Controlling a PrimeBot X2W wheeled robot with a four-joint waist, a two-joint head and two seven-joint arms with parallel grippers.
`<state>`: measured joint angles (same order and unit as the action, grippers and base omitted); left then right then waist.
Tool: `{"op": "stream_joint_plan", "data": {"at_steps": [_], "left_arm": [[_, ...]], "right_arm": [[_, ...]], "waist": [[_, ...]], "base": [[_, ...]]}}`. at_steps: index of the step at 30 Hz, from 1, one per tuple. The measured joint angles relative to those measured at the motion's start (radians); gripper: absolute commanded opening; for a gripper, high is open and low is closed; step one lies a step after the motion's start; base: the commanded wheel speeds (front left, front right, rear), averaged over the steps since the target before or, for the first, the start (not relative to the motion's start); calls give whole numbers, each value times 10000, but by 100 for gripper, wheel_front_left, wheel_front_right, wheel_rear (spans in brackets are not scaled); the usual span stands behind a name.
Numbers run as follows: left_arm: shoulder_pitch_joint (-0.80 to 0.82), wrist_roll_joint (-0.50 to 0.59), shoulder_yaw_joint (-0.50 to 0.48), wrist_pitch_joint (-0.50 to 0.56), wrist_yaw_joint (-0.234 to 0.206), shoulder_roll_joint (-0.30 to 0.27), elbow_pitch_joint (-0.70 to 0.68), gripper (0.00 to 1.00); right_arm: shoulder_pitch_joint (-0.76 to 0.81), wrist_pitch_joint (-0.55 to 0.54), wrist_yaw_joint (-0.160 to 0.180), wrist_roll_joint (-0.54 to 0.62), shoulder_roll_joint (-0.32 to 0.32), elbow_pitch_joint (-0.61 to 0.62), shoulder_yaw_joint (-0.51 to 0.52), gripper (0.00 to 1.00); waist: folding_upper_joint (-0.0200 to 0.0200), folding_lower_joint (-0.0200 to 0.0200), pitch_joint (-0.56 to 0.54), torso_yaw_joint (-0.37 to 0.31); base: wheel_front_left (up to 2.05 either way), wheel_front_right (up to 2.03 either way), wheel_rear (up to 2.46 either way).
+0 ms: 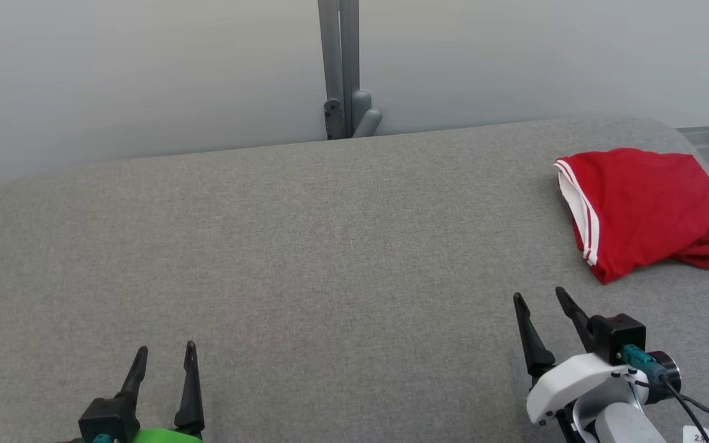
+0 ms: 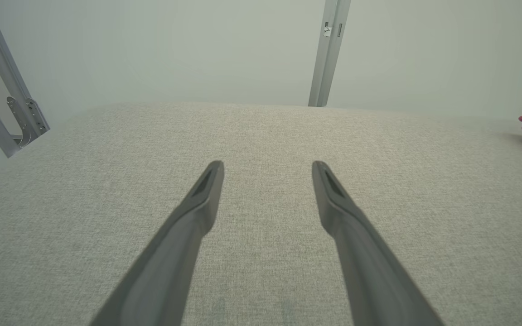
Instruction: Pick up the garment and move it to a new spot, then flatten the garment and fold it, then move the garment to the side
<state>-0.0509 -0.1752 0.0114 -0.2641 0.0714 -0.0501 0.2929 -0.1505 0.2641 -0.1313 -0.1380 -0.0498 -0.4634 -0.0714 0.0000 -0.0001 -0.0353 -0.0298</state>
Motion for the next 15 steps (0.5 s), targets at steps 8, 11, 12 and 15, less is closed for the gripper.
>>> {"op": "stream_joint_plan", "data": {"at_steps": [8, 11, 12, 15], "left_arm": [[-4, -36, 40, 0, -67, 0, -8, 100], [-6, -104, 63, 0, -59, 0, -12, 100], [-7, -105, 61, 0, -59, 2, -12, 100], [-8, -146, 67, 0, -54, 2, 8, 100]], "right_arm": [[133, 0, 0, 2, 0, 81, -40, 100], [154, 0, 0, 6, 0, 138, -59, 100], [155, 0, 0, 27, 0, 169, -54, 100], [166, 0, 0, 155, 0, 211, 23, 100]], "waist": [[0, 0, -70, -22], [0, 0, -60, -33], [0, 0, -57, -32], [0, 0, -52, -26]], "base": [[0, 0, 0], [0, 0, 0], [0, 0, 0], [0, 0, 0]]}}
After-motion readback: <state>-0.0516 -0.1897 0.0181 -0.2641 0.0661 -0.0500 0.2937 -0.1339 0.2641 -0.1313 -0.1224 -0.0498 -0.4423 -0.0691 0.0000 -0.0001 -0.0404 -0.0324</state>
